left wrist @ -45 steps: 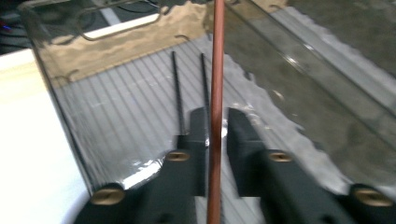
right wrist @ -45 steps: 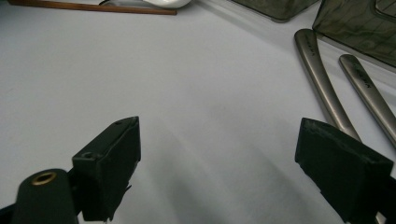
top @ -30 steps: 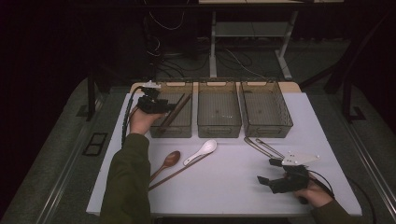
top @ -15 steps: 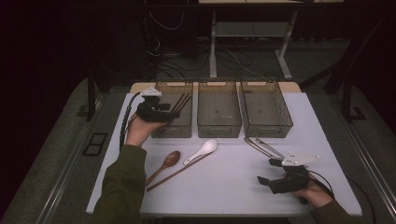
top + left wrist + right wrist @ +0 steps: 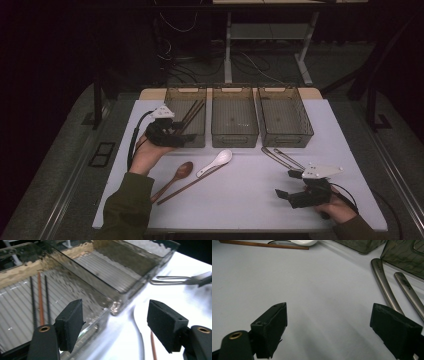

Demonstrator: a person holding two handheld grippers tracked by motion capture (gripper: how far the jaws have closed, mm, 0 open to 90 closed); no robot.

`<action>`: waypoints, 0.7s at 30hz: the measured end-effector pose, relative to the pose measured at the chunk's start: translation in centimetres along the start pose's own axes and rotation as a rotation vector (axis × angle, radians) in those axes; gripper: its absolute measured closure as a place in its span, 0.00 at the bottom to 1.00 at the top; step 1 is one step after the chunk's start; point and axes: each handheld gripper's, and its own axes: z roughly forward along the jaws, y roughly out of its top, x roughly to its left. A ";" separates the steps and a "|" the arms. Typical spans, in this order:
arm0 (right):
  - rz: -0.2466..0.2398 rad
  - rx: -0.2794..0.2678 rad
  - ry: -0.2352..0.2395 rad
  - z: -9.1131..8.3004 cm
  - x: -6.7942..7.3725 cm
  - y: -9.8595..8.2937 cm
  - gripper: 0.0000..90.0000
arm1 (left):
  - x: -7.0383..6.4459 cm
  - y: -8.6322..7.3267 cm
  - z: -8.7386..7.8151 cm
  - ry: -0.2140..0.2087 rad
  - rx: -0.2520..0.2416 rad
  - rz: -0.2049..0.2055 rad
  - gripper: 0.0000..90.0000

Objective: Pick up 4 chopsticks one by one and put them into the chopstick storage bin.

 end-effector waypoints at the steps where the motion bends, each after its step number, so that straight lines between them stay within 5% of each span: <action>1: -0.002 0.002 0.000 0.0 0.0 0.0 0.16 | -0.3 -0.3 -0.1 0.000 -0.001 0.002 0.31; 9: -0.009 -0.002 0.002 0.0 0.1 0.1 0.16 | -2.6 -2.4 -0.7 0.000 -0.013 0.038 0.28; 21: -0.008 -0.012 0.002 0.0 0.1 0.1 0.16 | -5.6 -6.0 0.1 -0.009 0.041 0.085 0.25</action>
